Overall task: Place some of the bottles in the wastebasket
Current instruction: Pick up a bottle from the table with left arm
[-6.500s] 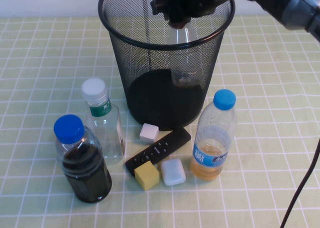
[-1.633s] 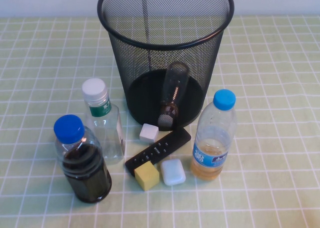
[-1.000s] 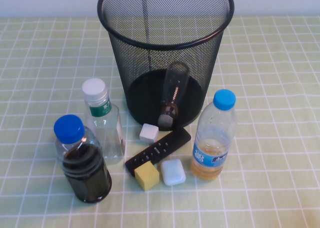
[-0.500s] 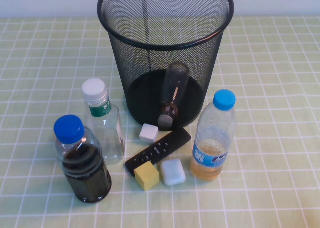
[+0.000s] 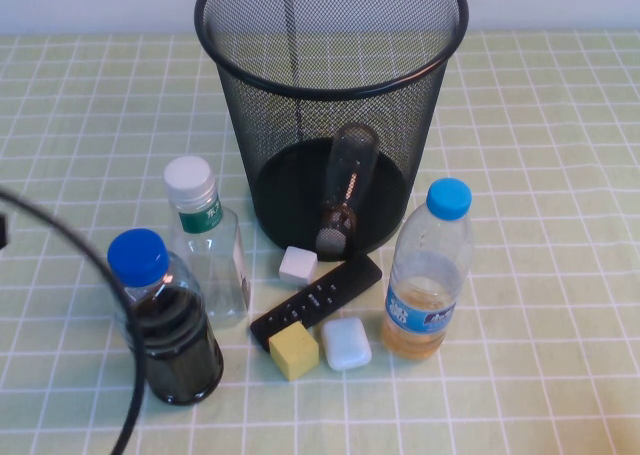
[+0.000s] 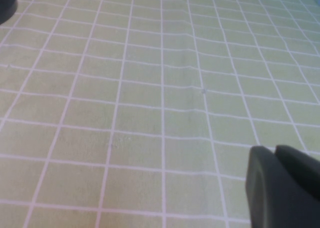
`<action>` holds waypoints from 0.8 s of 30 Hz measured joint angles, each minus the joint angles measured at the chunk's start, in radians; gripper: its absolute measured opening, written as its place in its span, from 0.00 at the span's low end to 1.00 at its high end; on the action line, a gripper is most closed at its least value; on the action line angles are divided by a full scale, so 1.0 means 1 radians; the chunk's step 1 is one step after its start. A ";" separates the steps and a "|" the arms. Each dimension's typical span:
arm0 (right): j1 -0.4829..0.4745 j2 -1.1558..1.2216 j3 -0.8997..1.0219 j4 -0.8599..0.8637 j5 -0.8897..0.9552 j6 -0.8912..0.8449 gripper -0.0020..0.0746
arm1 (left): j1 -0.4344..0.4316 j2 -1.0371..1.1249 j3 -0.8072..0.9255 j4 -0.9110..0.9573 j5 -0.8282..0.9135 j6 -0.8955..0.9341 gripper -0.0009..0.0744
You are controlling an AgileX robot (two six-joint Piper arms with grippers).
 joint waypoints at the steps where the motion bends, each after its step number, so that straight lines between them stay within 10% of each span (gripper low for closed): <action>1: 0.000 0.000 0.000 0.000 0.000 0.000 0.02 | 0.000 0.036 -0.026 -0.035 0.010 0.039 0.00; 14: 0.000 -0.001 0.000 -0.001 0.000 0.000 0.02 | -0.292 0.358 -0.157 -0.050 -0.054 0.167 0.00; 24: 0.000 -0.001 -0.001 -0.001 0.000 0.000 0.02 | -0.322 0.387 -0.157 0.003 -0.128 0.176 0.00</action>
